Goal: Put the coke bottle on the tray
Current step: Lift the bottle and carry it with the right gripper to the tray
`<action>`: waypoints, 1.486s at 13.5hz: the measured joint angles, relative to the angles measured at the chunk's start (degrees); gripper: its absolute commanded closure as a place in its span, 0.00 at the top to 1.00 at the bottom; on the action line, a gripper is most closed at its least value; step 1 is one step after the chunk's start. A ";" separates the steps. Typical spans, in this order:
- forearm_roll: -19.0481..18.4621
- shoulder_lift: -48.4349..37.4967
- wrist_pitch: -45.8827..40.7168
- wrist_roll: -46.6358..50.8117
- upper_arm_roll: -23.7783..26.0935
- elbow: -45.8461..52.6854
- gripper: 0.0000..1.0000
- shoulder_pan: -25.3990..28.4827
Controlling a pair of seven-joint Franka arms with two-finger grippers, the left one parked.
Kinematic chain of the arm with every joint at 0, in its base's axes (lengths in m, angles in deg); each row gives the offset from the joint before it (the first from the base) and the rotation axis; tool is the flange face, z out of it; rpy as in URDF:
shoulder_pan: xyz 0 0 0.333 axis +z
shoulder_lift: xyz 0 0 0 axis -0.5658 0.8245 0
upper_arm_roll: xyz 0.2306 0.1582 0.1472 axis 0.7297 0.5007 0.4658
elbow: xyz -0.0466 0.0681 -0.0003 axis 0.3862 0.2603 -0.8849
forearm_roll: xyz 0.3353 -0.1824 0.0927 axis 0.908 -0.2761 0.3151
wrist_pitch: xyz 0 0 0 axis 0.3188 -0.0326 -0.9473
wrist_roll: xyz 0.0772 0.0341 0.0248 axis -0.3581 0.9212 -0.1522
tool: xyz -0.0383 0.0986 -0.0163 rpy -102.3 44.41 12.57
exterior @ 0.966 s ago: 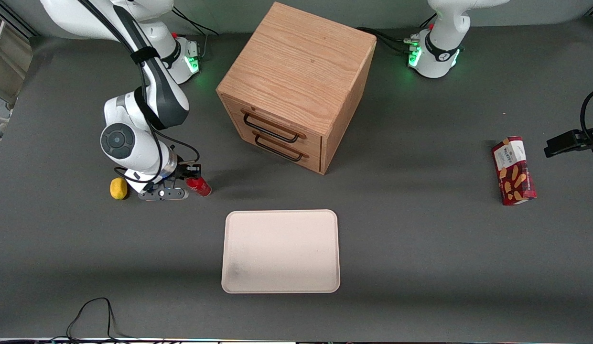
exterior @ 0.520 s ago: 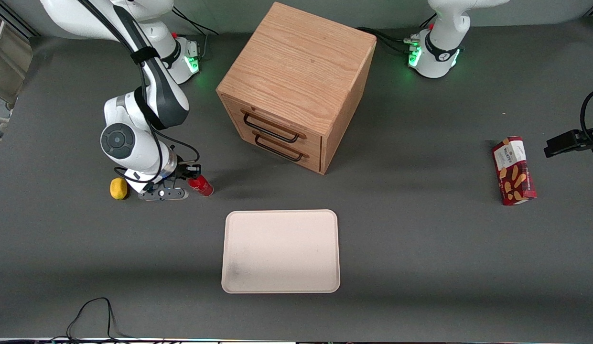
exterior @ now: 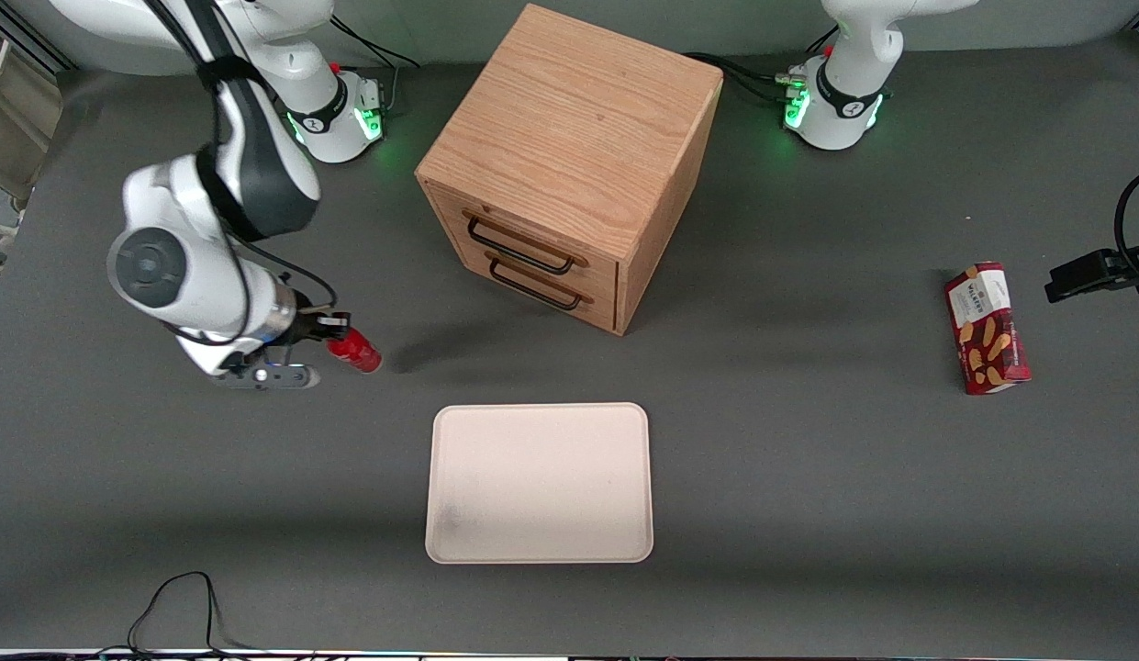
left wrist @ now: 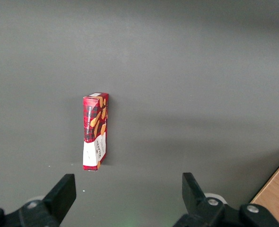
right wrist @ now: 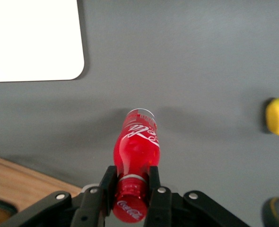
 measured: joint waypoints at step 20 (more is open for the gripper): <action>0.00 32.07 -0.78 19.55 4.77 45.67 0.00 -1.06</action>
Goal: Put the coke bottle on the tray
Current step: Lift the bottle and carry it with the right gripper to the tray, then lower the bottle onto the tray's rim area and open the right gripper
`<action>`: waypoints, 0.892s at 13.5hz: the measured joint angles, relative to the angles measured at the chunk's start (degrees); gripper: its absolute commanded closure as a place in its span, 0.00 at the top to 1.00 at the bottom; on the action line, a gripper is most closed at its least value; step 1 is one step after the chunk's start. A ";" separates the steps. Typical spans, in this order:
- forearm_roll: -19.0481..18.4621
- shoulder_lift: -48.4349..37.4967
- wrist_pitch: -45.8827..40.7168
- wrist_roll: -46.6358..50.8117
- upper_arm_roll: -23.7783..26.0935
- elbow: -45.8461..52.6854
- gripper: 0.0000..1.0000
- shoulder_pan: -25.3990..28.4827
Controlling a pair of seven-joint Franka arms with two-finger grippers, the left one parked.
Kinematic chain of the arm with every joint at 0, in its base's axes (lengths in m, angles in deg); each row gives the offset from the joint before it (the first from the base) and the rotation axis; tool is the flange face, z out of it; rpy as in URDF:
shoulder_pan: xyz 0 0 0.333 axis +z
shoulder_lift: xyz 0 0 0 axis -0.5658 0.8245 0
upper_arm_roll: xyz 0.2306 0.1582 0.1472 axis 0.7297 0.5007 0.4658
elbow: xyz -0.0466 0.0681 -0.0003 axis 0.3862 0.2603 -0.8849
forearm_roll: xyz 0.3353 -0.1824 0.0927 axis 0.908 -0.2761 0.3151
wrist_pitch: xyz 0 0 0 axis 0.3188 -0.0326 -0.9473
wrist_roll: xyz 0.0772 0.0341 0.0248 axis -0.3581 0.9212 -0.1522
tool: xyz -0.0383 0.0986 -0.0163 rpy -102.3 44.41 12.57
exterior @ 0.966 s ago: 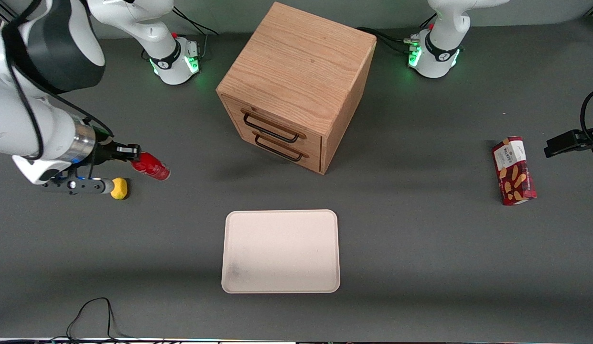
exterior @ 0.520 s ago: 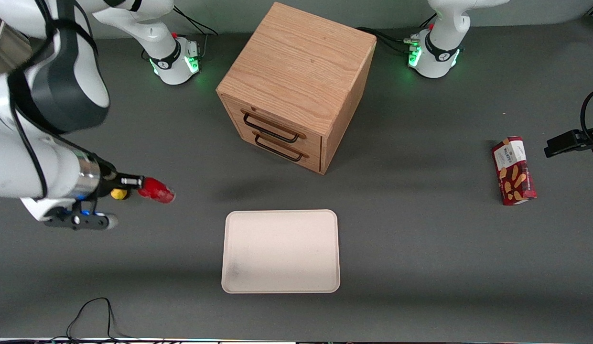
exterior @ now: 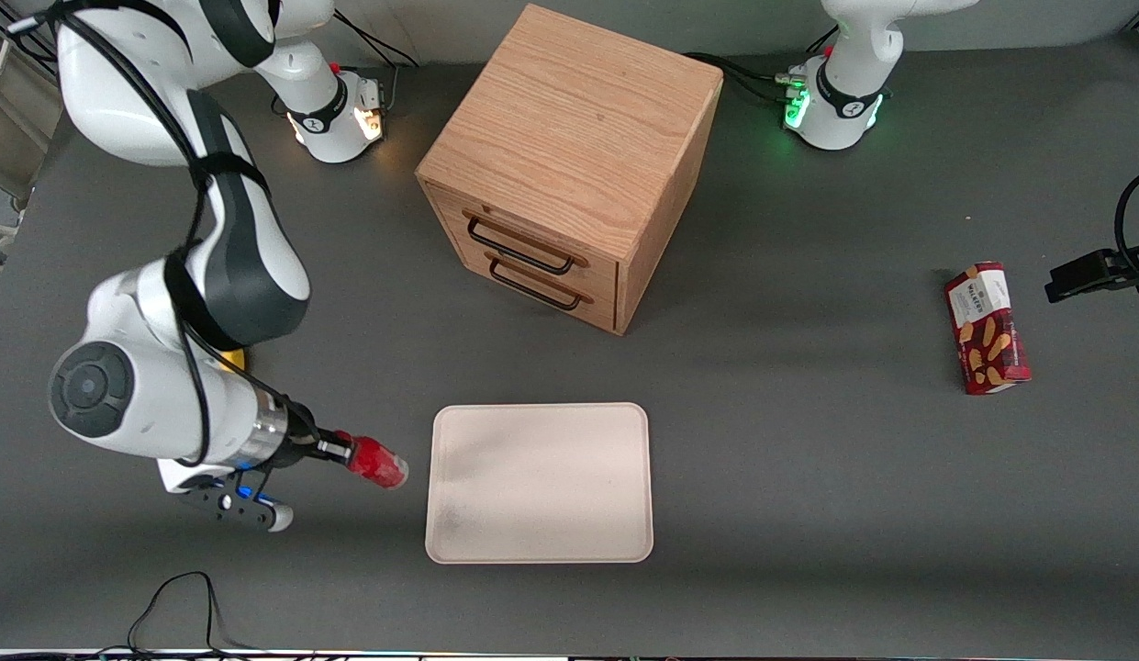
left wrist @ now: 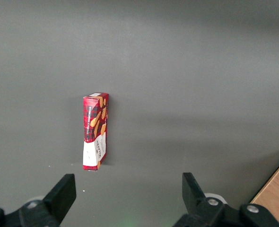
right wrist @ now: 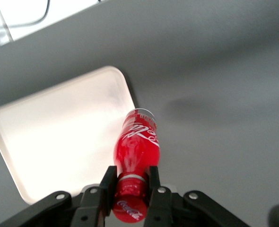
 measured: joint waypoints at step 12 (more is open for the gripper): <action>-0.12 8.17 14.52 11.14 0.10 0.39 0.00 3.98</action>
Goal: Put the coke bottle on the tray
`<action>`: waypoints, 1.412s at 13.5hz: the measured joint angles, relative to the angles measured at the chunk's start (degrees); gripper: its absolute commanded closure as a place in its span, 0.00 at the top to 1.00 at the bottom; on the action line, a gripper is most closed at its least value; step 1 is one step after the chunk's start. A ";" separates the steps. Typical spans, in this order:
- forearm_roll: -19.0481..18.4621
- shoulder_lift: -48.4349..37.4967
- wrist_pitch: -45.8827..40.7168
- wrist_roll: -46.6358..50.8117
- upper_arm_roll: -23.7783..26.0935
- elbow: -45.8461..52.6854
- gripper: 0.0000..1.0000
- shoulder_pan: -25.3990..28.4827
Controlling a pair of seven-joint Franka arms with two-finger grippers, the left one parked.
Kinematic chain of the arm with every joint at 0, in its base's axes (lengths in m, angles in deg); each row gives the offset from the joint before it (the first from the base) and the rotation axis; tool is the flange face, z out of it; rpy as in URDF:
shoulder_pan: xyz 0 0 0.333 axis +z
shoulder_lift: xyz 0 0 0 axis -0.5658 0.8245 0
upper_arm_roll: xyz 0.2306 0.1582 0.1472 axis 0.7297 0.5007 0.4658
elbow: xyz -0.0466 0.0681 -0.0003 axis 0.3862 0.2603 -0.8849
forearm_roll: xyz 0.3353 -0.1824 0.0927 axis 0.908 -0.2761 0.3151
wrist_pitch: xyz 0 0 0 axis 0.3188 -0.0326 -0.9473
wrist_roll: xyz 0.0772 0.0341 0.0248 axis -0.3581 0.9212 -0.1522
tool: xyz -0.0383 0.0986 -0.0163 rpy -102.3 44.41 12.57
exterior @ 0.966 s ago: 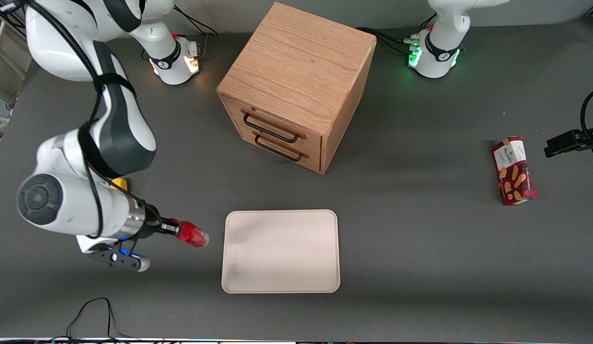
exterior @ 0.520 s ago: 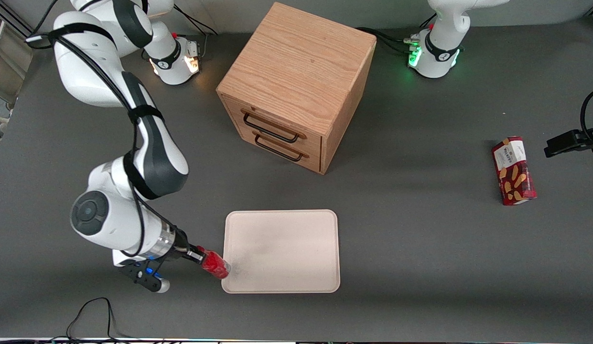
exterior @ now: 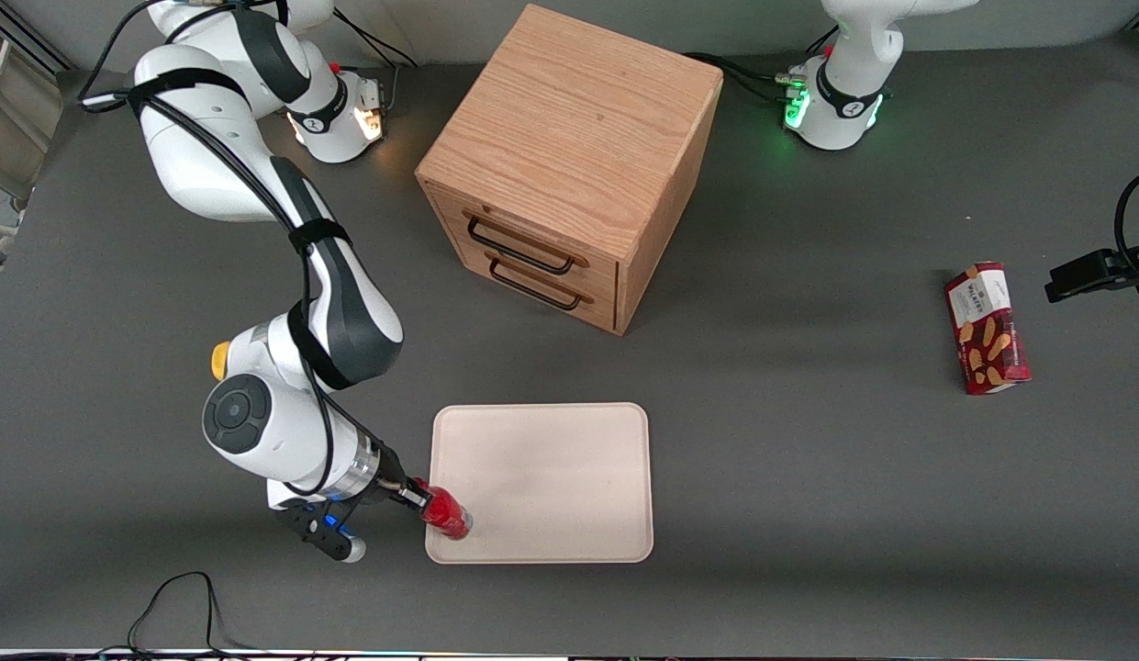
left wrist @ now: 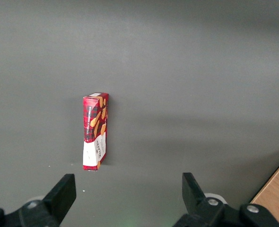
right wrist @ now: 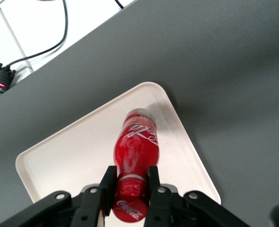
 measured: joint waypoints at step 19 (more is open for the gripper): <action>-1.63 1.88 0.12 0.03 -0.06 0.56 1.00 0.01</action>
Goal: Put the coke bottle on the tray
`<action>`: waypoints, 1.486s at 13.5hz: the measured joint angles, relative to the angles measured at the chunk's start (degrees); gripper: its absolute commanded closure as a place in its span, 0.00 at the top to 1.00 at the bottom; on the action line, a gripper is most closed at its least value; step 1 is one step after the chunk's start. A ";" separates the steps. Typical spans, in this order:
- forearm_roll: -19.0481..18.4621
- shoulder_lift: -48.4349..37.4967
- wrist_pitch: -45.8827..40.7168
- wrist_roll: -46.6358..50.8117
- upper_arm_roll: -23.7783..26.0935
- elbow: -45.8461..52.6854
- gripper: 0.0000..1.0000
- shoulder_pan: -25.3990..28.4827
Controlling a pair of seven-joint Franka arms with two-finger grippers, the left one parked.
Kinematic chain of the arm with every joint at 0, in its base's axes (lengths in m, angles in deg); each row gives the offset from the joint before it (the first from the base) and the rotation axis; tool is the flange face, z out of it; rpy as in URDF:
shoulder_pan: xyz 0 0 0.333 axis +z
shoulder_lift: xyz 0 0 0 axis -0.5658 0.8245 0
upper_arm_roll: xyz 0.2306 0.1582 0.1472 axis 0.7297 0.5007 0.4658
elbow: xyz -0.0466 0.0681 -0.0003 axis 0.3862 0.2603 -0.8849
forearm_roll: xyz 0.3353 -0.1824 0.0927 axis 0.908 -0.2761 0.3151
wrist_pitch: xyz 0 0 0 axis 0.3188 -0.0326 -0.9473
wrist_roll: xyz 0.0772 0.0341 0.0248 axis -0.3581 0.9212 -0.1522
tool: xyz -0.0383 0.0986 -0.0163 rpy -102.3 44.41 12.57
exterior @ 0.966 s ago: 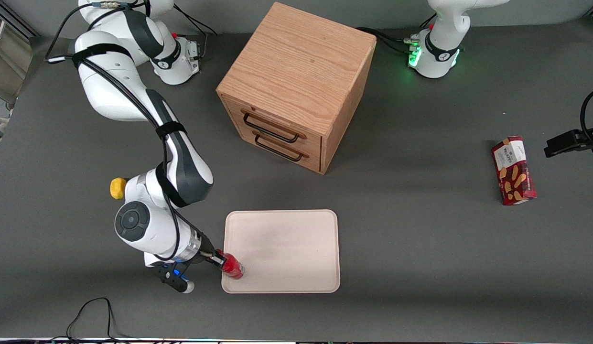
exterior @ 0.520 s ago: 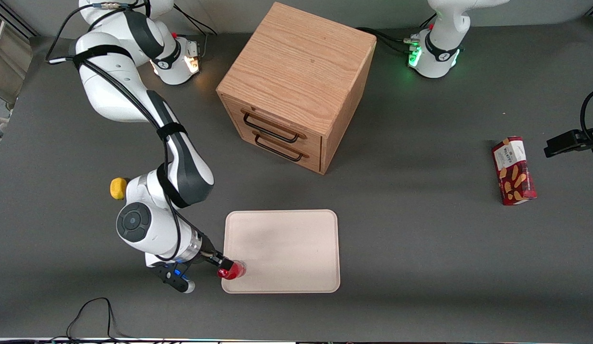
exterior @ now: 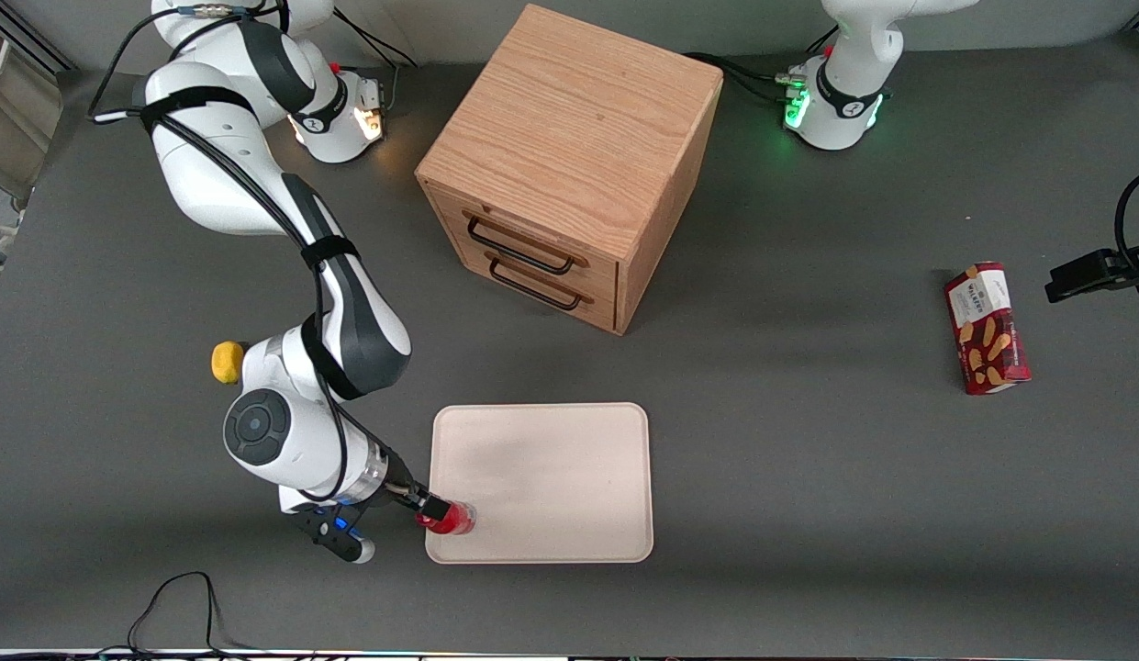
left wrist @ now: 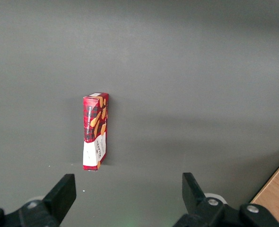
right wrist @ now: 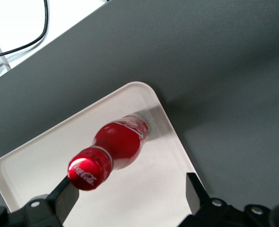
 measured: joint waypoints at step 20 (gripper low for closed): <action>-0.75 -32.25 -32.61 -28.71 -1.04 -21.15 1.00 -7.48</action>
